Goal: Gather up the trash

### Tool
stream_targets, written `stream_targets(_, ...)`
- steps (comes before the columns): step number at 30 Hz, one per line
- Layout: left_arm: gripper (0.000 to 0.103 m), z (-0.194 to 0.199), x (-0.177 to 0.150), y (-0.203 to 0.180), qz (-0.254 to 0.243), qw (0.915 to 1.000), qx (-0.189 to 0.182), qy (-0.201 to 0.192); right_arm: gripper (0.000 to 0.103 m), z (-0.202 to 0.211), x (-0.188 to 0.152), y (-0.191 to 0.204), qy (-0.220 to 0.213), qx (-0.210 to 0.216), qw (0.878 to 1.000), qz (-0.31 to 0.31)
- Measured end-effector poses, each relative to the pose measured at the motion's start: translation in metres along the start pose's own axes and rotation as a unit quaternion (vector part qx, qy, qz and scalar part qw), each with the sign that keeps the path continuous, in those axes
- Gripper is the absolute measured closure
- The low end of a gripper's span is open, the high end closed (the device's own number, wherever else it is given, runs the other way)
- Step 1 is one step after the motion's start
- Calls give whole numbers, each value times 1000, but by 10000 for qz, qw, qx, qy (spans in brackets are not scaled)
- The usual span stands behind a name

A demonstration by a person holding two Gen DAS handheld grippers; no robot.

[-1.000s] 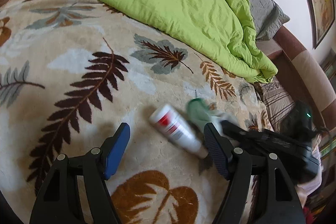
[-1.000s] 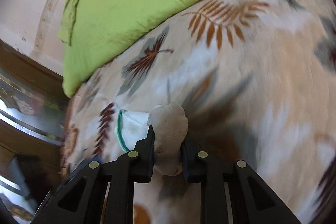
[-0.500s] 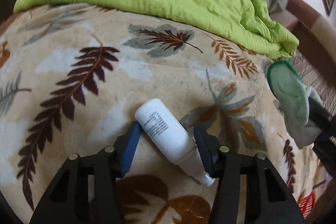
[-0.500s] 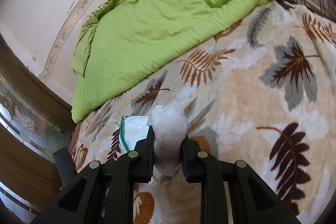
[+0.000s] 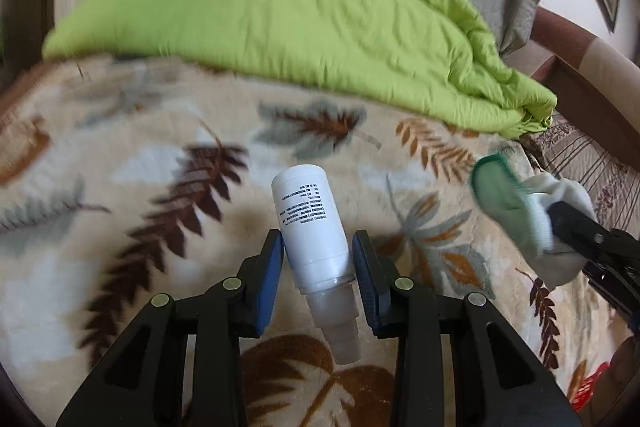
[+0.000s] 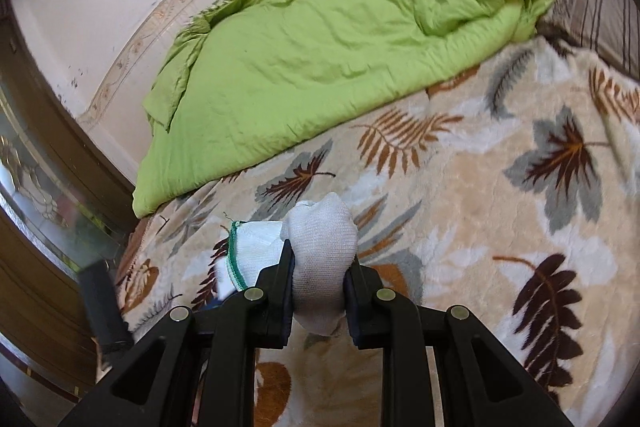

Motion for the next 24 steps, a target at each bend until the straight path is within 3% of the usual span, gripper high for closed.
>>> stream_targets(3, 70, 28, 0, -3, -230, 9986, 188, -434, 80, 7, -3, 11, -122, -38, 9997, 220)
stream_targets(9, 73, 77, -6, -5, -459, 9949, 296, -845, 80, 33, -23, 35, -331, -74, 9966, 751)
stream_targets(19, 74, 125, -36, 10, -450, 9957, 178, -790, 80, 71, -57, 36, -334, -48, 9960, 825)
stream_targets(24, 74, 136, -49, 23, -500, 9939, 493, -851, 80, 82, -68, 36, -328, -64, 9954, 893)
Point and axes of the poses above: each gripper's, at about its wrist camera, not at the fingertips, and z roughly against the way its jaws point, y to its left, x to its top, the point moved 3 cm from there along -z, roughly the way its jaws point, and after that the axes turned 4 degrees about x, right-handed, at the moved point
